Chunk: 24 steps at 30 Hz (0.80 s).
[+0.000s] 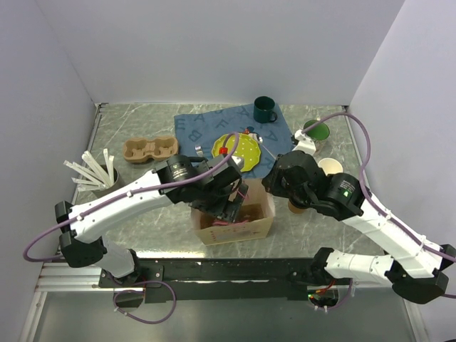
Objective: Pack the takeout coffee
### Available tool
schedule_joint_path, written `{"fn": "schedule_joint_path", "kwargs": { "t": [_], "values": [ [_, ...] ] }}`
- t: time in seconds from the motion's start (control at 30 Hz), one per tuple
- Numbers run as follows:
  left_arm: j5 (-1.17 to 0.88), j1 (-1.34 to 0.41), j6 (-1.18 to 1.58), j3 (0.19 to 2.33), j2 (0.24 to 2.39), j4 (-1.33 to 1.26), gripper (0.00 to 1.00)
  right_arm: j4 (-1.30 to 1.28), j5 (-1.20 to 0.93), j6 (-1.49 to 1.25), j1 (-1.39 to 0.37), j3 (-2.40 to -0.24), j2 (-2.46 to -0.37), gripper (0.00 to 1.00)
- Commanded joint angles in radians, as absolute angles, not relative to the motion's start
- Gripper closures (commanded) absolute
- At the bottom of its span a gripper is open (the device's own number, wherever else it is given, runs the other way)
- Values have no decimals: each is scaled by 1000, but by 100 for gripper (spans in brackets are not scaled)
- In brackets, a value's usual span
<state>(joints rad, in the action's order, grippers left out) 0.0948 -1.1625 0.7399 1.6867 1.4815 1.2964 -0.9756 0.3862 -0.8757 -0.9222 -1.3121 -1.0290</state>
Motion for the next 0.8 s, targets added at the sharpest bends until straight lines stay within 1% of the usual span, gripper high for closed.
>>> {"fn": "schedule_joint_path", "kwargs": {
  "t": [0.0,0.03,0.07,0.13,0.17,0.2,0.23,0.4,0.5,0.6,0.67,0.77],
  "values": [
    [123,-1158,701,1761,1514,1338,8,-983,396,-899,-916,-1322,-991,67],
    [124,-1160,696,1770,1522,1342,8,-970,384,-869,-916,-1331,-976,62],
    [126,-1160,692,1788,1528,1348,8,-907,361,-756,-916,-1330,-960,59],
    [141,-1158,684,1805,1539,1359,8,-841,316,-628,-916,-1307,-910,54],
    [143,-1160,681,1815,1542,1359,8,-759,260,-515,-916,-1293,-890,53],
    [141,-1158,677,1816,1548,1362,8,-723,226,-458,-916,-1281,-871,52],
    [135,-1158,666,1819,1551,1364,8,-686,186,-363,-916,-1261,-838,52],
    [123,-1157,652,1832,1560,1370,7,-482,-56,-137,-914,-1164,-756,49],
    [124,-1155,657,1844,1563,1370,7,-421,-121,-75,-916,-1128,-736,48],
    [130,-1152,657,1859,1572,1370,6,-413,-172,-20,-916,-1112,-752,48],
    [132,-1147,655,1864,1574,1368,6,-402,-259,52,-916,-1097,-752,48],
    [140,-1140,658,1852,1571,1359,6,-374,-288,101,-914,-1055,-735,49]
  ]
}}
